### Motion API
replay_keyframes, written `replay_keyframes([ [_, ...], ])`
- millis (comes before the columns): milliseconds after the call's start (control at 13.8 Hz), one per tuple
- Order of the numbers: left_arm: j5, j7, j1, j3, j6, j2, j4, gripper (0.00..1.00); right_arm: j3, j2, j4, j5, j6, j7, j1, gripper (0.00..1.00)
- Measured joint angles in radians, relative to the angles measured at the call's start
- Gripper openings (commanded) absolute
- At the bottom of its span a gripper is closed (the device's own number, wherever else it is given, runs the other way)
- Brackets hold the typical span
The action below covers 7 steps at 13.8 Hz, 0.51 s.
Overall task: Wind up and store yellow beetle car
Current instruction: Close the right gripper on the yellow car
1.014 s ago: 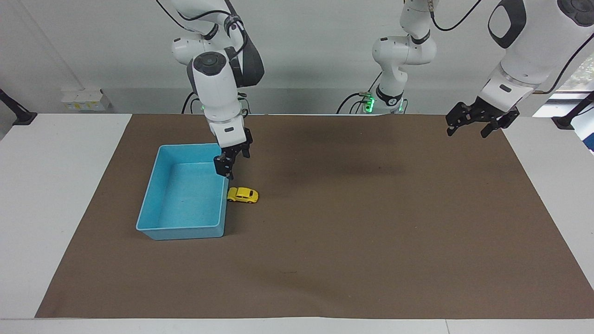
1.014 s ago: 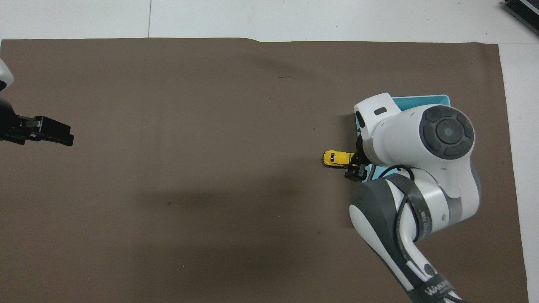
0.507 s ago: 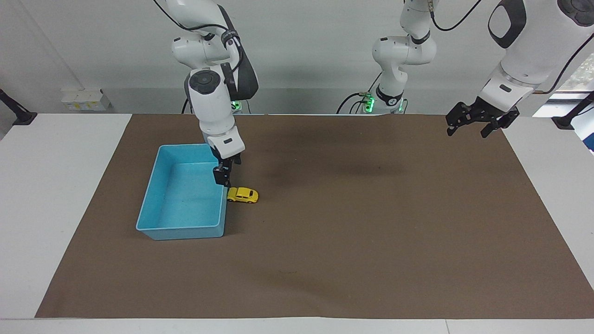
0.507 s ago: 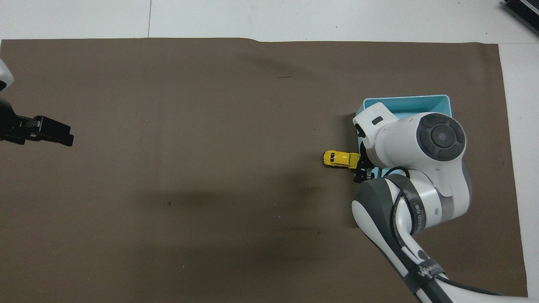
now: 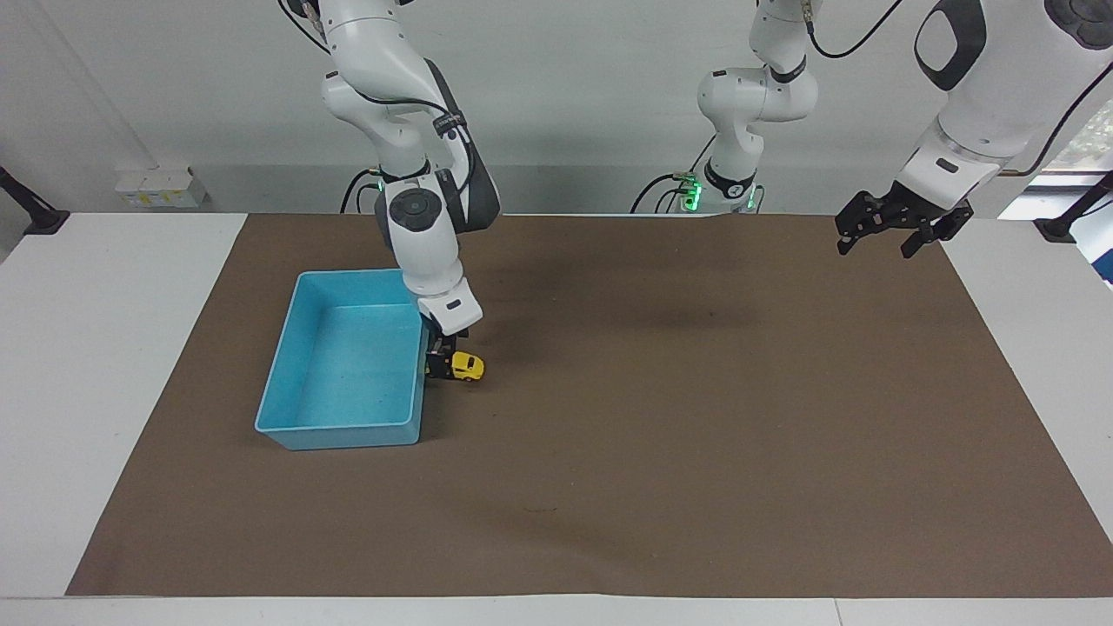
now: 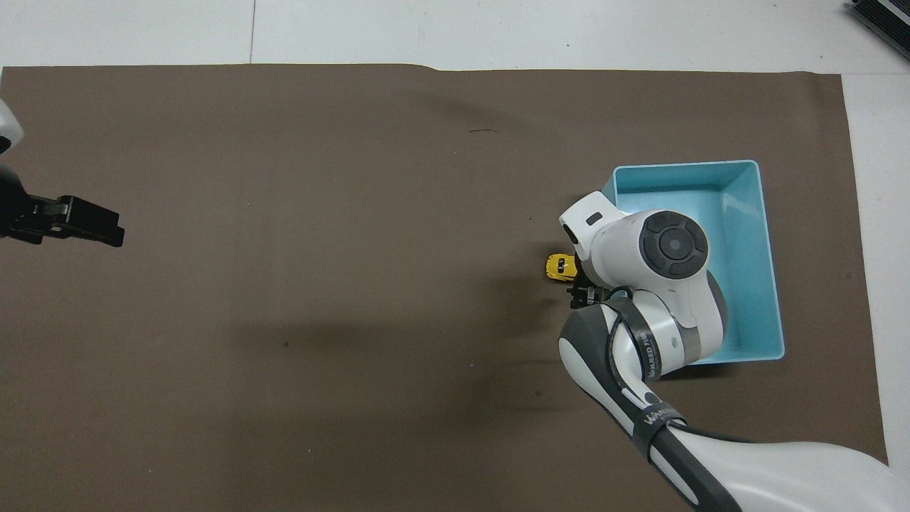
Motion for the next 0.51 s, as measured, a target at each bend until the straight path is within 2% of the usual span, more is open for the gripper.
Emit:
replay_keyframes([
  [217,0.000,0.000,0.000,0.000,0.000,0.000,0.000,1.00,-0.001,0.006,-0.003,-0.004,0.004,0.000,0.000,0.92],
  [507,0.000,0.000,0.000,0.000,0.000,0.000,0.000,1.00,-0.001,0.007,-0.017,-0.008,0.012,0.000,0.000,0.57],
])
